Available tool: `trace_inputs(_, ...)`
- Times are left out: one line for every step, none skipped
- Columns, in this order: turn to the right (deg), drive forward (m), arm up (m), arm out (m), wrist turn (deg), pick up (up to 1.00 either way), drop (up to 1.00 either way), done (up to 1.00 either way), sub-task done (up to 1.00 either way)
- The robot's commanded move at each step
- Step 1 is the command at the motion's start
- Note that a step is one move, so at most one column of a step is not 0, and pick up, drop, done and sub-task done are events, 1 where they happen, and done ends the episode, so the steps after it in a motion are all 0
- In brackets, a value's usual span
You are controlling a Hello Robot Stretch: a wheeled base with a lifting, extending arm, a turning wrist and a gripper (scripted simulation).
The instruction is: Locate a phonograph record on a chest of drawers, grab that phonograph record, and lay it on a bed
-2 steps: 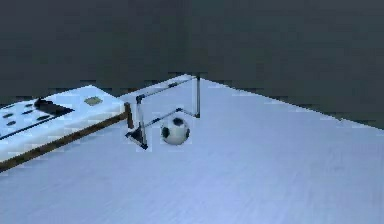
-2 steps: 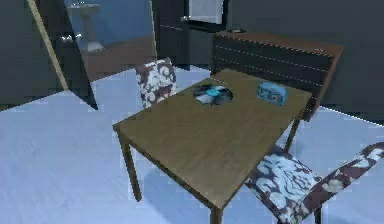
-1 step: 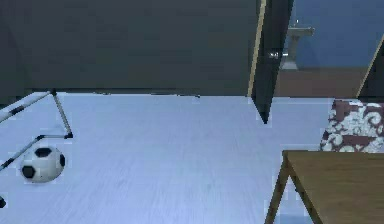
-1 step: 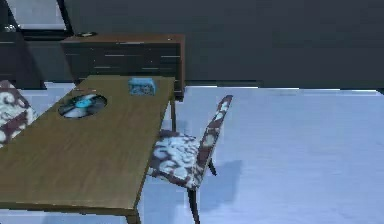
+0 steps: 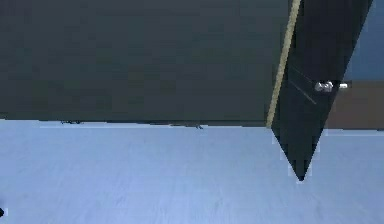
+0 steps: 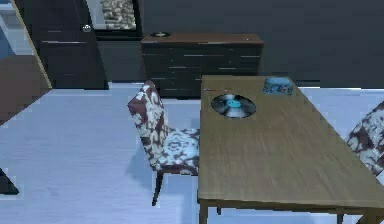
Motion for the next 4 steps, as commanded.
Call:
trace_inputs(12.0, 0.0, 0.0, 0.0, 0.0, 0.0, 0.0, 0.0, 0.0)
trace_inputs(0.0, 0.1, 0.0, 0.0, 0.0, 0.0, 0.0, 0.0, 0.0)
trace_inputs(33.0, 0.0, 0.0, 0.0, 0.0, 0.0, 0.0, 0.0, 0.0)
trace_inputs(0.0, 1.0, 0.0, 0.0, 0.0, 0.0, 0.0, 0.0, 0.0)
